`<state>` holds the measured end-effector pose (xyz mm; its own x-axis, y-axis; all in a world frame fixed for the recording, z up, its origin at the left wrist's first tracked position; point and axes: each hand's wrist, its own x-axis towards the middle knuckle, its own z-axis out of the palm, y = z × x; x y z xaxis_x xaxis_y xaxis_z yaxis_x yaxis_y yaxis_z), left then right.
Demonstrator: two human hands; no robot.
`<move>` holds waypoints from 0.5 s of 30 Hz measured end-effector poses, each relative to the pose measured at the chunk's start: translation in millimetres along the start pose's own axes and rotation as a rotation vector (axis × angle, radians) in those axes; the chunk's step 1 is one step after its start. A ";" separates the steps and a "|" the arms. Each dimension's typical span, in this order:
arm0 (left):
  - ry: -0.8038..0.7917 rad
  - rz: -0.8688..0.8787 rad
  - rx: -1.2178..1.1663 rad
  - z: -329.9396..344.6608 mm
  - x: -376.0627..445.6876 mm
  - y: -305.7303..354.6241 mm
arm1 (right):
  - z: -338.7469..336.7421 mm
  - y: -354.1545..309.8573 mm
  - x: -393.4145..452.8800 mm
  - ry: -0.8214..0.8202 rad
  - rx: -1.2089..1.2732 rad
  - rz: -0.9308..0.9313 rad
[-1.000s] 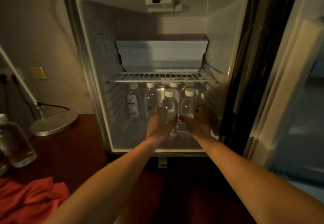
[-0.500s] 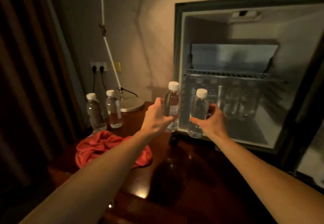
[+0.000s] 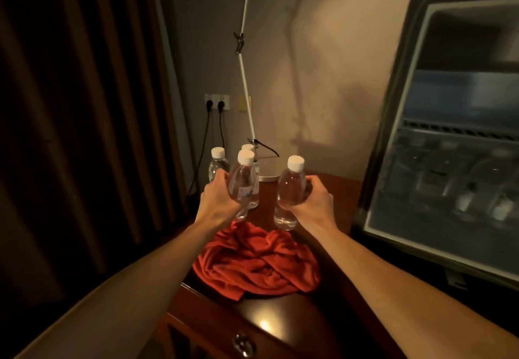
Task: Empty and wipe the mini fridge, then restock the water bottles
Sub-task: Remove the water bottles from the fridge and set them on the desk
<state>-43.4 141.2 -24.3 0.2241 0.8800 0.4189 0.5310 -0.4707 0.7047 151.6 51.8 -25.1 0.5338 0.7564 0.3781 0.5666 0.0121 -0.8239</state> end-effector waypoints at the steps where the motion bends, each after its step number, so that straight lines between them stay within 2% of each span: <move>1: -0.001 -0.011 -0.005 0.3 3.3 -6.0 | 9.3 -0.1 3.4 -0.006 0.009 -0.004; 9: 0.045 0.010 -0.080 10.8 27.6 -30.5 | 62.1 2.0 24.0 -0.051 0.041 -0.006; 15: 0.003 -0.011 -0.055 23.1 29.0 -40.6 | 82.5 1.3 34.3 -0.080 0.057 0.022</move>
<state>-39.6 187.3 -54.0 0.2163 0.8850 0.4124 0.4875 -0.4639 0.7397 118.8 131.7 -48.0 0.4927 0.8065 0.3270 0.5178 0.0303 -0.8550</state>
